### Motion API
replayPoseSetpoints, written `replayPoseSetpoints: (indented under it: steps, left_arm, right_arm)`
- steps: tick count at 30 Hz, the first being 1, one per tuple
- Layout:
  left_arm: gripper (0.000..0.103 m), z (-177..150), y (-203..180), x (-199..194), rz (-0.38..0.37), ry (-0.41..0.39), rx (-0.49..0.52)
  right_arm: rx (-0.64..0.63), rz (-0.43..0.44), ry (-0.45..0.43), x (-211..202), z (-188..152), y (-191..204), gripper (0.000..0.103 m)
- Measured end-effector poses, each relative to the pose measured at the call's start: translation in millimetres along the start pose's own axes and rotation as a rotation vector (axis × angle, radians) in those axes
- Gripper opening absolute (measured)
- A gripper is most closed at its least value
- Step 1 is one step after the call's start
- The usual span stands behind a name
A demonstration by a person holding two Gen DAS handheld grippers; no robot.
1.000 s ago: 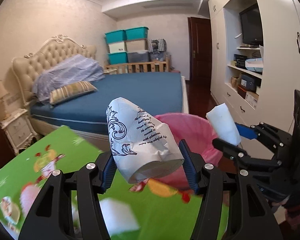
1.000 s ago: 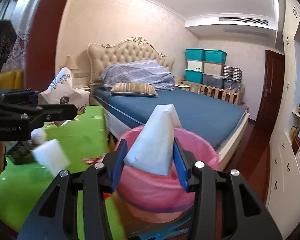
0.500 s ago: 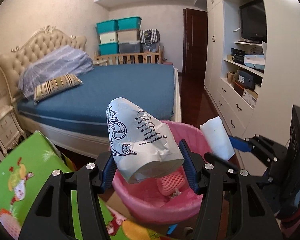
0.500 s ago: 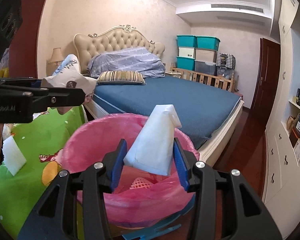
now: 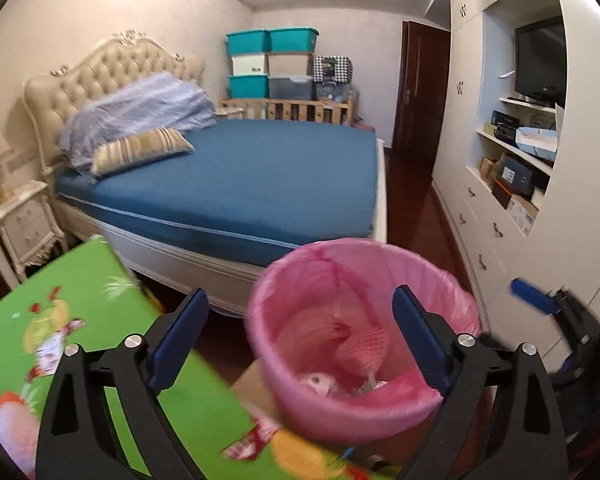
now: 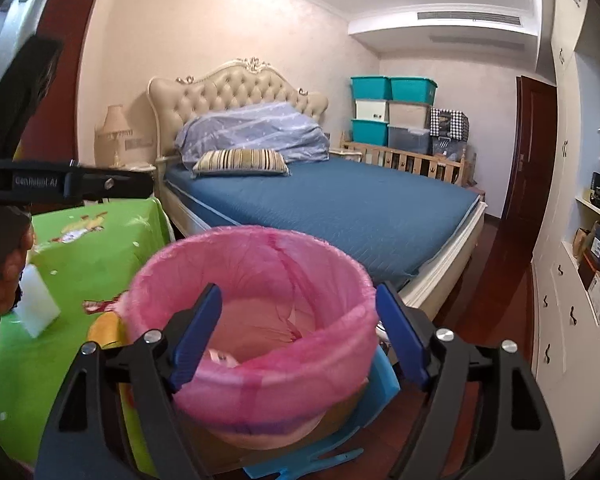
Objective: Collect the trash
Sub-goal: 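Carry the foam sleeve and paper cup to the wastebasket and release both, then move both tools back over the table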
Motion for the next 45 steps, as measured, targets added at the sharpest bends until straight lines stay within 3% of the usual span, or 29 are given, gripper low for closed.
replayPoseSetpoints:
  steps: [11, 16, 22, 28, 38, 45]
  left_arm:
    - [0.090, -49, 29, -116, 0.084, -0.086, 0.032]
    - [0.090, -77, 53, -164, 0.132, -0.098, 0.037]
    - [0.090, -118, 96, -222, 0.247, -0.102, 0.043]
    - [0.090, -159, 150, -270, 0.366, -0.084, -0.031]
    - [0.090, -222, 220, -299, 0.482, -0.008, -0.198]
    - [0.090, -239, 237, -286, 0.477, 0.059, -0.246]
  right_arm:
    - [0.024, 0.034, -0.061, -64, -3, 54, 0.088]
    - [0.059, 0.127, -0.041, -69, -8, 101, 0.090]
    - [0.040, 0.217, 0.001, -68, -15, 163, 0.090]
    - [0.036, 0.288, 0.054, -66, -25, 214, 0.090]
    - [-0.066, 0.372, 0.119, -64, -33, 302, 0.090]
    - [-0.122, 0.407, 0.140, -65, -41, 338, 0.090]
Point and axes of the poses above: each gripper's, at about its wrist camera, not at the fingertips, and x roughly the way its jaws point, y to its left, z to its top, the point moved 6 cm from there along x, roughly the way its jaws point, and after that the axes turned 2 degrees about z, right-handed, at the moved point
